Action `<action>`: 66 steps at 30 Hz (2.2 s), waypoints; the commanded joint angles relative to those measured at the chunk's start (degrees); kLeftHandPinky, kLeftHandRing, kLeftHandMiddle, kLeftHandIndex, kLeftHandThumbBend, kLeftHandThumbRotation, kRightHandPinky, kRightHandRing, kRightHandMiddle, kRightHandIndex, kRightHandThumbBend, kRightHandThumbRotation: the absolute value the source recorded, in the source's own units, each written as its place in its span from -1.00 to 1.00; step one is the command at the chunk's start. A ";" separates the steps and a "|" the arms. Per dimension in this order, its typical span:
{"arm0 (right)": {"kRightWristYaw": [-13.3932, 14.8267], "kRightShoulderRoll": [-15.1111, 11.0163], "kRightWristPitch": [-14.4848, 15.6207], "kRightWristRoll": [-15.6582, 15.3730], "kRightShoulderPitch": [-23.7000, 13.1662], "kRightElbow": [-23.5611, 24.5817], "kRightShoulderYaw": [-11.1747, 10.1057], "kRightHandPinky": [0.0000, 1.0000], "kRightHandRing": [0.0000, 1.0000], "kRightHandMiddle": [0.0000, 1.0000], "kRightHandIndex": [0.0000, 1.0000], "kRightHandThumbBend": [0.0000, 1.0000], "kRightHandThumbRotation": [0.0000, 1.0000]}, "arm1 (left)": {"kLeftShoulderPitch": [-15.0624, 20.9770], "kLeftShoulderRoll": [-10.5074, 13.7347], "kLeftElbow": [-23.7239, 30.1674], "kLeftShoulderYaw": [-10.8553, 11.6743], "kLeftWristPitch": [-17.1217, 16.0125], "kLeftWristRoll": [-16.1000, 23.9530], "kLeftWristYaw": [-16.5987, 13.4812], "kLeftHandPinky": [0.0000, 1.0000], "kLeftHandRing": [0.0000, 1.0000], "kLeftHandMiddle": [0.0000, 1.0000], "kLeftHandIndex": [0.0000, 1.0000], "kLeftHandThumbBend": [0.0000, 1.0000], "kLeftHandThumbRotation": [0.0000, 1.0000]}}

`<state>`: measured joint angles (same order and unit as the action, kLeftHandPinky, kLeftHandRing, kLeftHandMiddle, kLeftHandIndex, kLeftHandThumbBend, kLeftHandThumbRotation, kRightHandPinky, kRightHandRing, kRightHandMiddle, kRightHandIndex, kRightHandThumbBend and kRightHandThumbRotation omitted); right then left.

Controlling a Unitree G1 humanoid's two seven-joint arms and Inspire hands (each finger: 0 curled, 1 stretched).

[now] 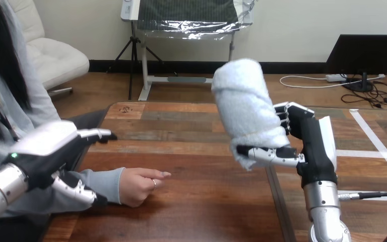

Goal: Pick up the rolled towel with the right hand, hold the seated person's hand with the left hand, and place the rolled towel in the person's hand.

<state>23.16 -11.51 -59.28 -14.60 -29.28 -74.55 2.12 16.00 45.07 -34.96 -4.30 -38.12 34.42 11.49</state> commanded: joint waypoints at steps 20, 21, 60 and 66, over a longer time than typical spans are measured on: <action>-6.30 0.80 -5.47 5.29 -1.23 5.29 -4.03 -0.40 -0.28 -0.08 -0.06 0.51 -1.00 | 9.74 -0.81 -13.24 -7.38 0.19 3.26 -5.27 0.58 0.65 0.65 0.69 1.00 -0.36; -6.44 0.86 -5.51 5.35 -1.18 5.37 -4.13 -0.40 -0.27 -0.07 -0.06 0.52 -1.00 | 9.83 -0.90 -13.45 -7.62 0.37 3.31 -5.37 0.58 0.65 0.64 0.68 1.00 -0.37; -13.74 2.30 -7.31 8.67 1.21 7.66 -6.30 -0.40 -0.28 -0.08 -0.05 0.49 -1.00 | 9.55 -4.74 -18.71 -11.95 -1.27 3.15 -11.57 -0.05 0.03 0.10 0.10 0.87 -0.98; -12.68 1.87 -6.79 6.94 1.68 8.14 -5.74 -0.39 -0.27 -0.08 -0.05 0.50 -1.00 | 9.79 -4.95 -19.71 -12.31 -2.71 3.37 -12.96 -0.21 -0.11 -0.02 -0.02 0.80 -1.00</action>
<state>9.36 -9.09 -64.36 -7.10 -25.07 -70.07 -3.06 23.08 41.27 -52.96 -15.13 -39.87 37.77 -0.17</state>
